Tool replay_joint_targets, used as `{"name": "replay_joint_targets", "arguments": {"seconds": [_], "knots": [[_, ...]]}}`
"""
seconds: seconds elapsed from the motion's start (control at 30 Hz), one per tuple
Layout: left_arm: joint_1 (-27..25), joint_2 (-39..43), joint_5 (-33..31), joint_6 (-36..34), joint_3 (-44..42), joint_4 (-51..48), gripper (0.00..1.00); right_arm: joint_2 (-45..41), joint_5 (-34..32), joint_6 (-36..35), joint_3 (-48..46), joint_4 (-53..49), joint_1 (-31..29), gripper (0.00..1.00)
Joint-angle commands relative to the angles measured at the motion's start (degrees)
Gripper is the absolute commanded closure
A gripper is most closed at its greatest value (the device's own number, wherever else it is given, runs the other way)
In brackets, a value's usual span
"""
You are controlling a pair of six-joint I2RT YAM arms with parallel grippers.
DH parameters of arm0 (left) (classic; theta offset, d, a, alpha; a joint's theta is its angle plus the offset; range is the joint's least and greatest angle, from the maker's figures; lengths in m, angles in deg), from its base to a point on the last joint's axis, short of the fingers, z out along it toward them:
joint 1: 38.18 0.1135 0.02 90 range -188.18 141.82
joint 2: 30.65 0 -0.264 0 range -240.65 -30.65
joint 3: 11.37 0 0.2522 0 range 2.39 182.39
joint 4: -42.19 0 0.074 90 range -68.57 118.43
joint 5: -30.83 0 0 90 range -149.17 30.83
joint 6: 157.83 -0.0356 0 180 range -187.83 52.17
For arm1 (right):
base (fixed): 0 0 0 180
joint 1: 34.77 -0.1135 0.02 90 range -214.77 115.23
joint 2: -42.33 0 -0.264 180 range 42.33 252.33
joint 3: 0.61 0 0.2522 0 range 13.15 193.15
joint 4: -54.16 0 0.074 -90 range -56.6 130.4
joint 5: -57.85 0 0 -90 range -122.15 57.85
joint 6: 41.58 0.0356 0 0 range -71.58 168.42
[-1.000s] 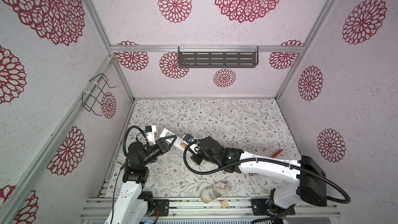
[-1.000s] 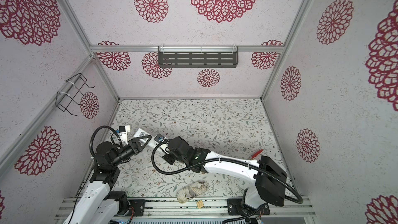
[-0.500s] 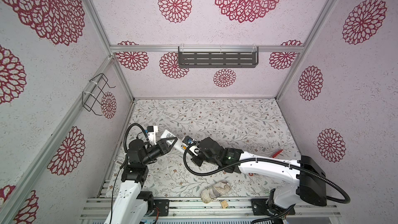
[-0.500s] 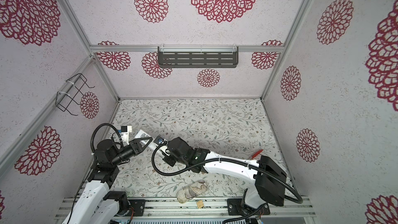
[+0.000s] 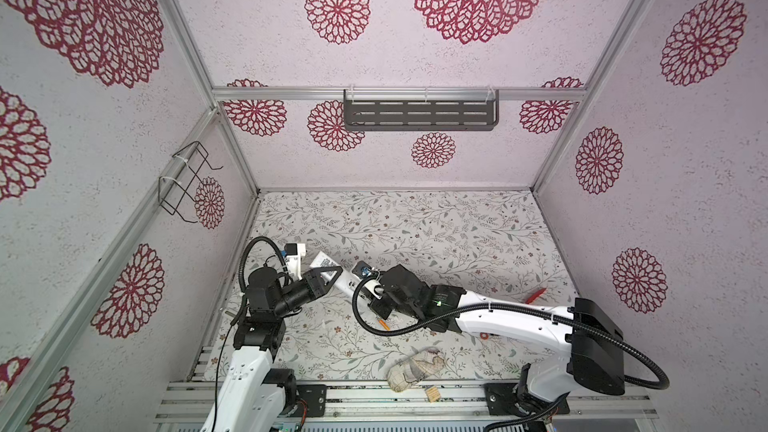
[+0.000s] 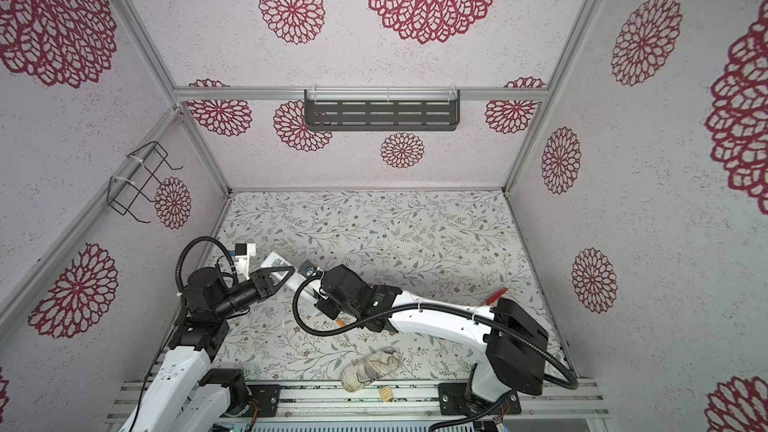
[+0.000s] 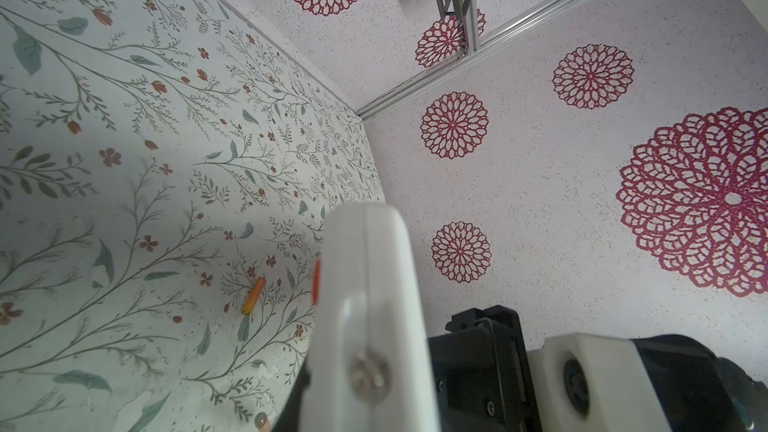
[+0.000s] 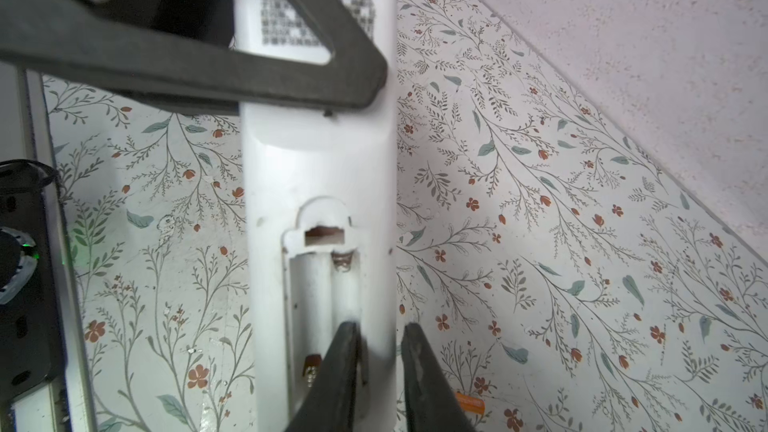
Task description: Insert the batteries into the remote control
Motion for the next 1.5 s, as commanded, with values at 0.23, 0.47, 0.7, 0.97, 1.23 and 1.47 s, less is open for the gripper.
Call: {"name": "replay_joint_targets", "arguments": {"seconds": [0.23,0.47,0.7,0.97,1.23,1.47], "knots": [[2.3,-0.5,-5.7,-9.2,8.4,-15.8,1.0,-5.0,-3.3,6.3,-4.1,-6.2,2.5,0.59],[4.5,-1.1,-14.6,-12.6,10.0,-22.8,1.0,-9.0,-2.6,13.2,-6.2,-14.4,2.5,0.14],[6.2,-1.4,-15.1,-13.2,10.4,-23.0,1.0,-8.2,0.8,17.0,-7.7,-18.2,2.0,0.14],[7.0,-1.0,-15.4,-12.9,9.7,-22.5,1.0,-0.6,3.0,12.9,-5.8,-21.6,0.8,0.09],[7.0,-0.5,-15.8,-12.9,9.5,-22.4,1.0,5.5,6.9,9.6,-3.7,-19.7,0.4,0.26],[7.0,-0.7,-15.7,-12.8,9.4,-22.3,1.0,8.7,6.6,9.9,-1.9,-19.3,1.0,0.27]]}}
